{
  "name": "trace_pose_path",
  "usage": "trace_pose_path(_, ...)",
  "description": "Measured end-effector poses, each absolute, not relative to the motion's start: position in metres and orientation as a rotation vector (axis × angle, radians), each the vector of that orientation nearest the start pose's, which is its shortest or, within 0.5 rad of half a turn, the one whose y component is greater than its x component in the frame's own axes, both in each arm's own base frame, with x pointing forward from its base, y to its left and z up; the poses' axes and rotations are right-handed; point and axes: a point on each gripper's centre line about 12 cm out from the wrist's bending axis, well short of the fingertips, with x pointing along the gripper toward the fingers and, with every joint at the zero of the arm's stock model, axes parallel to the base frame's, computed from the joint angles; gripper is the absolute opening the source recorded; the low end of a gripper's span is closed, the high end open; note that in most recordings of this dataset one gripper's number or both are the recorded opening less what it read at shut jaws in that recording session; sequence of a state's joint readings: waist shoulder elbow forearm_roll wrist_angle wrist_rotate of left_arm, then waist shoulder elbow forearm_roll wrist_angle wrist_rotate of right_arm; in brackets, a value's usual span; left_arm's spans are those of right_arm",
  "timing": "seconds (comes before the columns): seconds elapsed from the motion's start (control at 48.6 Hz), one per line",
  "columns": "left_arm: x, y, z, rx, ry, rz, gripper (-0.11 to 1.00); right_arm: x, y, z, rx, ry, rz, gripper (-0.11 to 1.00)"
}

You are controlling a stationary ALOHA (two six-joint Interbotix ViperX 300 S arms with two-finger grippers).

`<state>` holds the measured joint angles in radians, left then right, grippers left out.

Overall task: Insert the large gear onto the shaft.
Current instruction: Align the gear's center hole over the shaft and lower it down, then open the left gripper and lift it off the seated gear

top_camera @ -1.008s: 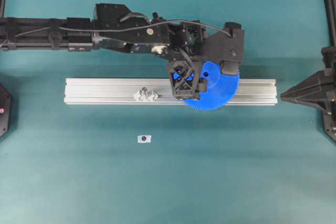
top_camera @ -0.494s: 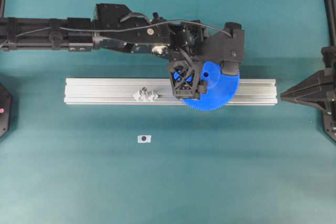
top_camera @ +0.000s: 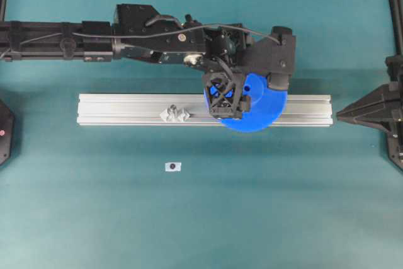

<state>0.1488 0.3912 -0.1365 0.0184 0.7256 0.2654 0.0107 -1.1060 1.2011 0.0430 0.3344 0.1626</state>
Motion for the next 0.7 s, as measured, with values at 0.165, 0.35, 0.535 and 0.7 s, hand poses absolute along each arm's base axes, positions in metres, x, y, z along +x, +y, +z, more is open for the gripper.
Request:
trace_pose_path(0.165, 0.5195, 0.0785, 0.2069, 0.192, 0.996, 0.007, 0.89, 0.1645, 0.0034, 0.2373, 0.211, 0.429, -0.021, 0.01)
trace_pose_path(0.35, 0.5196, 0.0777, 0.206, 0.195, 0.999, 0.003, 0.89, 0.1646, 0.0034, 0.2371, 0.219, 0.43, -0.023, 0.01)
trace_pose_path(0.535, 0.5204, 0.0796, 0.2073, 0.196, 0.996, 0.007, 0.89, 0.1647, 0.0037, 0.2372, 0.219, 0.429, -0.022, 0.01)
trace_pose_path(0.7, 0.5223, 0.0792, 0.2115, 0.199, 0.987, 0.008, 0.89, 0.1645, 0.0034, 0.2375, 0.219, 0.427, -0.023, 0.01)
